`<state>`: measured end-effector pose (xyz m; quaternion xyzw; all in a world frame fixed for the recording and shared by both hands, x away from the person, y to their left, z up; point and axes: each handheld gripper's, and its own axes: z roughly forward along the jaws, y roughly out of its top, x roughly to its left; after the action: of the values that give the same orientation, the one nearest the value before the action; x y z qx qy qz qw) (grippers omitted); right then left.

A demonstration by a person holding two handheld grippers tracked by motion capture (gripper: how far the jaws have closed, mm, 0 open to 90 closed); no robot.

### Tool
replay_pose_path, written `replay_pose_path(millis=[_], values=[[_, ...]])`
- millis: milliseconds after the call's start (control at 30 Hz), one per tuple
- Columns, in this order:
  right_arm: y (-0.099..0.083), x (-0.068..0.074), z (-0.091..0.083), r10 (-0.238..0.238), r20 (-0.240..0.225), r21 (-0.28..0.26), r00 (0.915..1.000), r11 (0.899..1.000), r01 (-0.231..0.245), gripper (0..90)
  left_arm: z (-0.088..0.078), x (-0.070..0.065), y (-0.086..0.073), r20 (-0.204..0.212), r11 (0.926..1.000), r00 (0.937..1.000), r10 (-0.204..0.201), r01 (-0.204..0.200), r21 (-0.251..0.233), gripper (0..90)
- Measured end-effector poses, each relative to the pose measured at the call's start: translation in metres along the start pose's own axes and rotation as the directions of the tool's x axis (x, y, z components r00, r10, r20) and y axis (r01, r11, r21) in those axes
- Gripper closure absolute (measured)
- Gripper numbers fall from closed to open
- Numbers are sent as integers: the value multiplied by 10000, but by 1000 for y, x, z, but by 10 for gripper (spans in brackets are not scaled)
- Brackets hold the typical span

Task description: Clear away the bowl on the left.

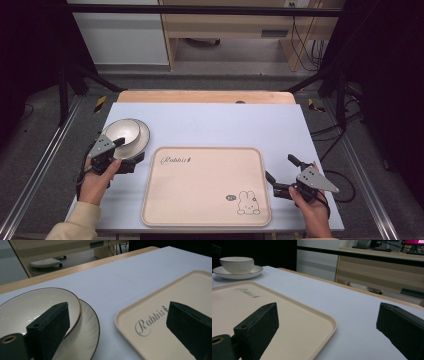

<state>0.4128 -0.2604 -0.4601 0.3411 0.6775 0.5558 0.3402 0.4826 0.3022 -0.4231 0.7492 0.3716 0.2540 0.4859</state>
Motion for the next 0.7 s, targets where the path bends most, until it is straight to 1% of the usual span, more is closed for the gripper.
replay_pose_path(millis=[33, 100, 133, 167, 267, 367, 533, 567, 600, 667, 700], values=[[0, 0, 0, -2, 7, -8, 10000, 10000, 2, 45, 0, 1, 1, -35, 10000, 10000, 13, -13, 89, 50], [0, 0, 0, 11, 17, -18, 10000, 10000, -11, 45, -1, 4, 5, -248, 9993, 9996, 137, -128, 343, 55], [0, 0, 0, 11, 17, -18, 10000, 10000, -11, 45, -1, 5, 6, -268, 9992, 9996, 125, -114, 391, 55], [0, 0, 0, 27, 18, -3, 10000, 10000, -27, 45, -2, 8, 9, -363, 9984, 9992, 151, -131, 543, 55], [0, 0, 0, 13, 1, 3, 10000, 10000, -13, 46, -3, 12, 12, -403, 9987, 9992, 57, -36, 514, 55], [1, 1, 0, 28, -23, -4, 10000, 10000, -28, 45, -5, 17, 16, -552, 9987, 9985, 3, 26, 515, 55], [0, 1, 1, 11, -57, 35, 10000, 10000, -10, 47, -8, 26, 26, -826, 9983, 9966, 74, -27, 576, 56], [0, 1, 2, 35, -63, 57, 10000, 10000, -35, 47, -8, 31, 29, -979, 9981, 9952, 16, 44, 608, 58], [0, 1, 2, 35, -63, 57, 10000, 10000, -35, 47, -8, 31, 29, -979, 9981, 9952, 16, 44, 608, 58], [1, 1, 2, 26, -68, 99, 10000, 9999, -26, 48, -7, 37, 32, -1172, 9977, 9931, -69, 146, 655, 58], [1, 1, 3, -14, -59, 105, 10000, 9999, 15, 47, -5, 44, 35, -1348, 9972, 9907, -186, 282, 697, 59]])
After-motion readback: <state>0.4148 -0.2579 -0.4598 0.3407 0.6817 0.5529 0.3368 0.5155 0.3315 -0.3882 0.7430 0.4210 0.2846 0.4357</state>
